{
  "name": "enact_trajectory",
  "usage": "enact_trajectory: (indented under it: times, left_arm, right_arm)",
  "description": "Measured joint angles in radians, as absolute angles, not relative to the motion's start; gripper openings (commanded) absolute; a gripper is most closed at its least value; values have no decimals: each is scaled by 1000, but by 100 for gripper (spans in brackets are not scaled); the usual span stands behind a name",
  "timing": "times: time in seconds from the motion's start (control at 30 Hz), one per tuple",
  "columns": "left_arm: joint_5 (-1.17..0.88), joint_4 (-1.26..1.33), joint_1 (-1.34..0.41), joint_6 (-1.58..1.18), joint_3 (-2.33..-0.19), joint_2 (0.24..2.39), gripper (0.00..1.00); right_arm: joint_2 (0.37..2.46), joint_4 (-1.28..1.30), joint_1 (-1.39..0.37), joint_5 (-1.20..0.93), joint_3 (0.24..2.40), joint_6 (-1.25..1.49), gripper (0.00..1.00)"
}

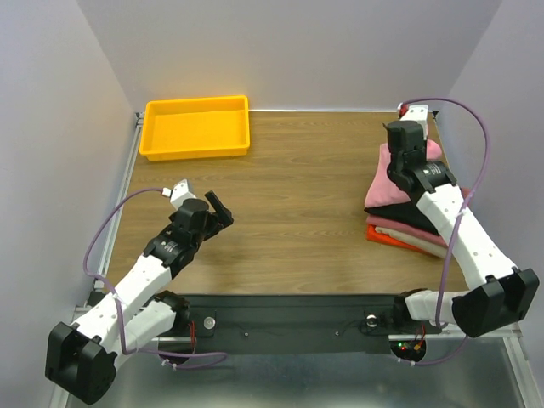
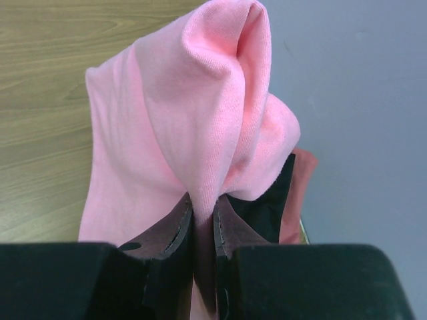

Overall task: Fold and stack the t-shirts
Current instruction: Neatly place the folded tshirt to the corner

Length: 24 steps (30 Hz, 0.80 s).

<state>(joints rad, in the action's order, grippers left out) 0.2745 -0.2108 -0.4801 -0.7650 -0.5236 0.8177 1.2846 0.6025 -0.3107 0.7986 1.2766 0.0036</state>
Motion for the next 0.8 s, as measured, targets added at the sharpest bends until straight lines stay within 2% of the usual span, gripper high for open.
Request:
enact_trajectory:
  times: [0.13,0.33,0.37,0.4,0.43,0.63,0.8]
  left_arm:
    - [278,-210,-480,-756,-547,852,99]
    - [278,-202,-480,-739,-596,894,99]
    - [278,-199,-480,-736,-598,897,99]
    - [278,-198,-480,-733,-599,900,99]
    - [278,-198,-480,-730,-599,903,99]
    - [278,-199,-480,-722,-599,907,99]
    - [287,-199,-480,-722,-599,904,99]
  right_arm:
    - [1246,622,-253,741,1276,19,1]
    - [1259,625,-122,706,1242,54,8]
    - [1276,623,-93,706,1227,63,19]
    - [1289,623,-76,704,1216,69,44]
    - [1312,624,-51,704,1198,76,99]
    - [1420,637,-8,761,1160,121,100]
    - [1404,636,-8,779,1167,167,100]
